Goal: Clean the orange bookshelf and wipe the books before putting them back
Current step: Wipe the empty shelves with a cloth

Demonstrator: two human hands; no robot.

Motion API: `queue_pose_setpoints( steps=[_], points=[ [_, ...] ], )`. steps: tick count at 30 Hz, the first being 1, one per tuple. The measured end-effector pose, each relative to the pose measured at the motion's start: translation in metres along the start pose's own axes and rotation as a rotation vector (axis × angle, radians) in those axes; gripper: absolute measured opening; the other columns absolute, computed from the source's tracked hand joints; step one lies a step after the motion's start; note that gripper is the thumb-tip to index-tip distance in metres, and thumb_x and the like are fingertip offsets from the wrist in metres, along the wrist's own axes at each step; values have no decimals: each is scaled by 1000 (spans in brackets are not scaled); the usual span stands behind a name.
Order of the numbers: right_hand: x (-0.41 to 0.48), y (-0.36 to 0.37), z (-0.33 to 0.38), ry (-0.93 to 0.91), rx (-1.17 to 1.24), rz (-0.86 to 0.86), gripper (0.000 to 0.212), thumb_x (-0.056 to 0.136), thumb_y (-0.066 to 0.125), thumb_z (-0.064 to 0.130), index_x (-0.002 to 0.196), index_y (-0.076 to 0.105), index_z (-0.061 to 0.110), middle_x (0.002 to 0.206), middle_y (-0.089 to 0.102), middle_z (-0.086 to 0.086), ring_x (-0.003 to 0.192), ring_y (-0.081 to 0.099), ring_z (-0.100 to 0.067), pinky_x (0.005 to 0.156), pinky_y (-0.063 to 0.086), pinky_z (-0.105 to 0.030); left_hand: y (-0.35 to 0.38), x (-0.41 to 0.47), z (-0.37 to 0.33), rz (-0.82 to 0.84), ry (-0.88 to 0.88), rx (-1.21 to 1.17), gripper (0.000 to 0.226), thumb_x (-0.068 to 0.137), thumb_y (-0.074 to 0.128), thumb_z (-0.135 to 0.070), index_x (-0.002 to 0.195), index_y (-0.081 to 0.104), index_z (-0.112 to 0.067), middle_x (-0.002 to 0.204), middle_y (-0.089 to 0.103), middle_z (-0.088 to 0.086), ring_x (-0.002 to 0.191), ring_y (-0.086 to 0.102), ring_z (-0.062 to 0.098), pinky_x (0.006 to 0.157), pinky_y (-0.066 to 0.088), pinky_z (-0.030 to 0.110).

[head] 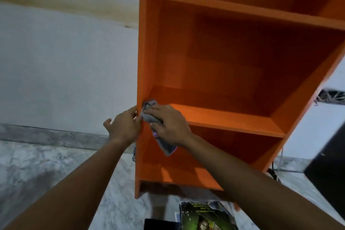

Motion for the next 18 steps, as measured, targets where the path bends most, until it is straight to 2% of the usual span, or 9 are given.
queue_pose_setpoints(
  steps=[2, 4, 6, 8, 11, 14, 18],
  points=[
    [-13, 3, 5, -105, -114, -16, 42, 90, 64, 33, 131, 66, 26, 136, 64, 2, 118, 58, -26, 98, 47, -43, -1, -18, -7, -68, 48, 30, 43, 105, 40, -44, 144, 46, -26, 134, 64, 6, 134, 50, 32, 114, 21, 58],
    [-24, 1, 0, -189, -251, -12, 53, 88, 68, 32, 138, 60, 19, 137, 61, -7, 116, 59, -31, 97, 46, -47, 2, -37, -20, -136, 139, 120, 51, 101, 49, -31, 149, 37, -20, 151, 49, 9, 146, 34, 34, 115, 19, 61],
    [-37, -9, -27, -113, -309, -49, 65, 85, 73, 29, 145, 52, 14, 135, 60, -11, 112, 60, -35, 98, 44, -51, 17, -52, -40, -136, 274, 302, 72, 92, 63, -23, 156, 30, -16, 164, 29, 12, 152, 21, 34, 115, 17, 62],
    [-53, -21, -52, -12, -392, -129, 62, 88, 72, 28, 144, 50, 14, 130, 61, -10, 110, 62, -35, 107, 40, -57, 30, -60, -52, -76, 369, 410, 85, 86, 68, -28, 158, 26, -15, 167, 21, 12, 155, 11, 36, 117, 13, 63],
    [-89, -41, -90, 57, -542, -147, 63, 91, 70, 38, 145, 46, 16, 128, 60, -8, 110, 61, -32, 118, 28, -60, 64, -68, -78, 98, 428, 519, 94, 90, 64, -43, 161, 8, -20, 170, 6, 6, 156, -7, 33, 120, 2, 61],
    [-119, -63, -119, 116, -631, -175, 62, 93, 67, 45, 144, 47, 16, 126, 60, -7, 108, 62, -31, 119, 23, -62, 86, -76, -104, 127, 421, 565, 99, 88, 63, -48, 161, 3, -19, 171, 0, 5, 155, -11, 33, 120, 3, 62],
    [-154, -96, -141, 116, -726, -282, 41, 88, 77, 36, 121, 66, 16, 120, 62, -9, 103, 65, -32, 111, 36, -67, 105, -84, -129, 151, 361, 523, 102, 82, 67, -43, 161, 6, -20, 170, 2, 5, 156, -9, 33, 119, 6, 63]
  ],
)
Point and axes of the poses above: each hand's wrist, its own x-axis towards the middle knuckle, its own y-axis out of the palm, z = x × y, the point moved 6 cm from there along x, towards the middle knuckle
